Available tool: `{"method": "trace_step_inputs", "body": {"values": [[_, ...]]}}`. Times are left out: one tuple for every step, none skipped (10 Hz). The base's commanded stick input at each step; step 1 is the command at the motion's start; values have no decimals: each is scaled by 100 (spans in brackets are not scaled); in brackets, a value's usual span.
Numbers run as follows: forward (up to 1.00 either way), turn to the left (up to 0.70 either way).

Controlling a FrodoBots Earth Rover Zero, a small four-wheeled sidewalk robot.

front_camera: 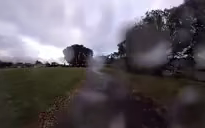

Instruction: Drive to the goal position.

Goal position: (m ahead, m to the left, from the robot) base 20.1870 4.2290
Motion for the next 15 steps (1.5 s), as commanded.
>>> {"method": "trace_step_inputs", "body": {"values": [[70,0],[70,0],[70,0],[70,0],[70,0],[70,0],[70,0],[70,0],[70,0],[70,0],[70,0],[70,0],[70,0],[70,0],[70,0]]}}
